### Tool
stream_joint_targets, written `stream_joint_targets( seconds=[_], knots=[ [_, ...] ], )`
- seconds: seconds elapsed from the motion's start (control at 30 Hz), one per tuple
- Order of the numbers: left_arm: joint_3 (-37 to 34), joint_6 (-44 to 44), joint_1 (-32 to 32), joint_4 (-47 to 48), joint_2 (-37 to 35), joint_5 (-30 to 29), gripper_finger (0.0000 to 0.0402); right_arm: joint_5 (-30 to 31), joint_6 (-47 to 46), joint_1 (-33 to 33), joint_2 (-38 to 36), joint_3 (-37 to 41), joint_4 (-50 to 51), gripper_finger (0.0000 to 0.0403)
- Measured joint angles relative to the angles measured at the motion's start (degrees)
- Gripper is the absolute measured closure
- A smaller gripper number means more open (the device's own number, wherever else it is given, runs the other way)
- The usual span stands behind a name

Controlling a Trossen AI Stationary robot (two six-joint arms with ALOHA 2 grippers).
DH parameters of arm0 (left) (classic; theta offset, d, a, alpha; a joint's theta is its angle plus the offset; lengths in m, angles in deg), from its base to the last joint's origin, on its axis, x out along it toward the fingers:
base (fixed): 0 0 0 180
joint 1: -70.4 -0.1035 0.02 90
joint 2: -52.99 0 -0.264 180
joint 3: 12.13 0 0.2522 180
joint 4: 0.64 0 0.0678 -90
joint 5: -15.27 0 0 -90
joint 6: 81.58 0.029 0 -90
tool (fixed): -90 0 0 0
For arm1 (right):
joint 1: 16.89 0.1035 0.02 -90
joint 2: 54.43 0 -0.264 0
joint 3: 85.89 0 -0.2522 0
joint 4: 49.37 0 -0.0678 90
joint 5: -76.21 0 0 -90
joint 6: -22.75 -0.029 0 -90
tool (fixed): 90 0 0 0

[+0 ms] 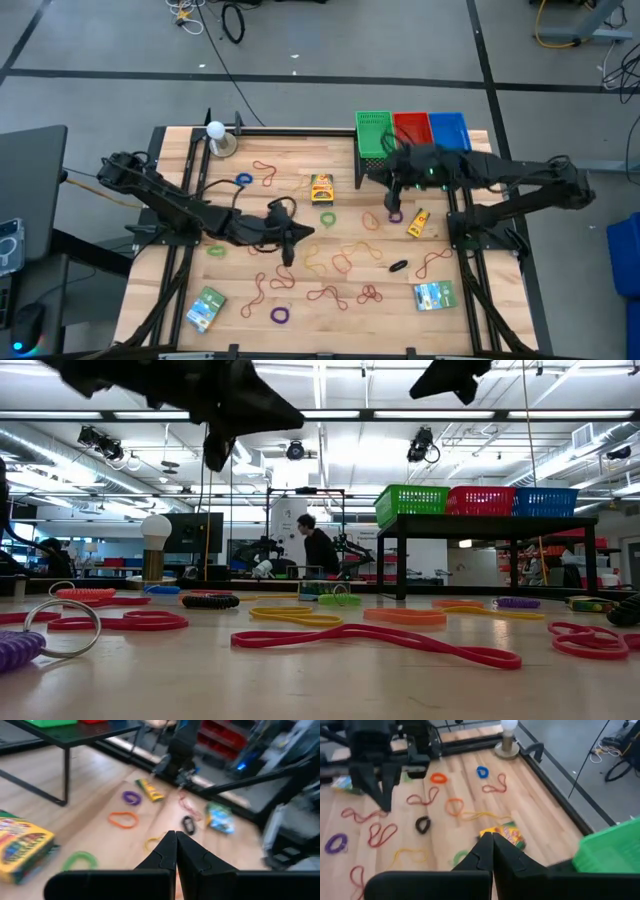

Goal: Pick & Place Office Desk Supplies
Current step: Put the red rubber band into the red bin

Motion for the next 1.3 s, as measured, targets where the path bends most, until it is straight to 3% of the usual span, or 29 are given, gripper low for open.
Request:
stream_joint_targets(
  seconds=[0.17,0.4,0.53,0.67,0.87,1.0,1.2,1.3],
  knots=[
    [-2.5,-2.5,-0.2,-3.2,-0.1,0.7,0.0384,4.8,-5.8,8.8,0.3,2.1,-0.1,0.04],
    [-2.5,-4.8,-3.5,-1.5,-0.2,9.0,0.0373,13.6,-14.9,20.5,2.7,2.4,2.7,0.0392],
    [-2.5,-5.2,-4.0,1.7,-0.3,11.3,0.0395,16.1,-20.6,25.3,5.2,2.4,4.2,0.0391],
    [-2.1,-7.7,-3.8,8.7,-0.4,12.1,0.0391,16.4,-25.9,28.4,9.0,2.4,6.8,0.039],
    [2.0,-9.4,-3.8,24.7,-0.4,14.5,0.0359,15.6,-31.5,29.5,14.1,2.4,6.8,0.0389],
    [4.3,-9.7,-3.8,32.2,-0.4,15.0,0.0337,6.6,-30.9,27.7,15.7,2.4,7.3,0.0389],
    [5.1,-16.0,-3.8,34.2,-0.1,17.5,0.0304,4.0,-24.8,25.4,15.9,2.4,16.2,0.039],
    [5.1,-16.8,-3.7,32.6,0.9,19.8,0.03,4.3,-21.1,24.2,15.8,4.9,12.6,0.0394]
  ],
)
